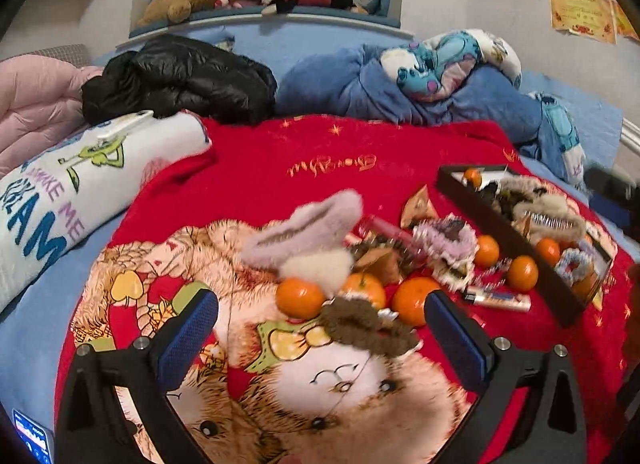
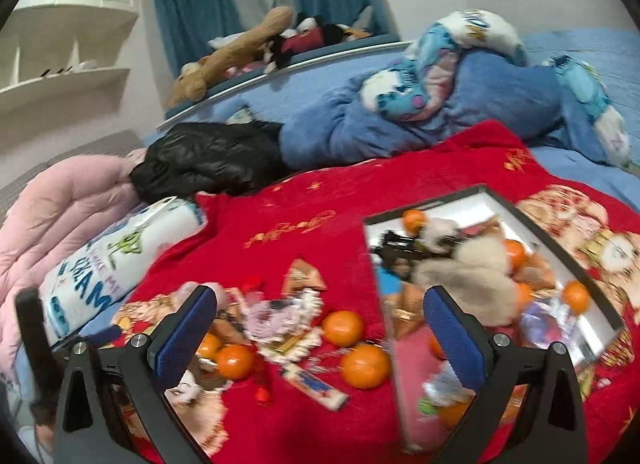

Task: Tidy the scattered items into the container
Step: 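Withdraw both open grippers from the tray toward the remaining items, then grasp the brown braided cord with the left gripper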

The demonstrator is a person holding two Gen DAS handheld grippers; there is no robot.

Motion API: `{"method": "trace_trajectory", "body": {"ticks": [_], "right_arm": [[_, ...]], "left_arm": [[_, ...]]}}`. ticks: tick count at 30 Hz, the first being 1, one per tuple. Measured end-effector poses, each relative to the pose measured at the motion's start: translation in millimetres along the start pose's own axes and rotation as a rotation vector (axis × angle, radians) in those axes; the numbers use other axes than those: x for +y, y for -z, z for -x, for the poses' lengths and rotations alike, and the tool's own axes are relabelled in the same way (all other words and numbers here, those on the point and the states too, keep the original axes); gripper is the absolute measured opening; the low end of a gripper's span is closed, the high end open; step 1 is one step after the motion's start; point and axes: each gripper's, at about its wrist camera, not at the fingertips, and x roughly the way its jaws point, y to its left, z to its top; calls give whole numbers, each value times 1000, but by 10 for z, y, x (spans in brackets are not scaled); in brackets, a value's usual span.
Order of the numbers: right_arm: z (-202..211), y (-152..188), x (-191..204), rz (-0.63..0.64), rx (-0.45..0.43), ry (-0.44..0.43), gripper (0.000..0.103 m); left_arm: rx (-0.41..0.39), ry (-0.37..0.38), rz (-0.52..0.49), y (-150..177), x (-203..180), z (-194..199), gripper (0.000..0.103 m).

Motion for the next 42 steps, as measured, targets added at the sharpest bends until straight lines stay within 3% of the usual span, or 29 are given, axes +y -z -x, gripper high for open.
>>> {"method": "trace_trajectory", "body": {"ticks": [7,12,20,28,30,31,33,36,42], "right_arm": [[-267,112,113,11,31,-53,103],[-447,234,6,-26,110,-56,103],[-318,231,-18,26,90,-24,103],[-332,247,-34,1,116,-45,103],[-326,247,-18,5,112,-41,103],[-323,249,-12,7,112,-40,103],[-320,253,-10,7,113,-40,103],[-325,258,-17,-2,118,-46,103],[-344,266,2,6,132,-62,93]], "left_arm": [[121,-33,20,105,82,-284,103],[221,-67,3,148,8,-565,103],[255,-77,19,167,-48,-706,102],[237,-15,39,117,-117,-747,73],[236,7,39,110,-166,-739,57],[234,14,37,113,-194,-737,54],[232,54,28,115,-247,-751,27],[226,77,17,119,-278,-739,17],[210,94,47,90,-260,-733,12]]}}
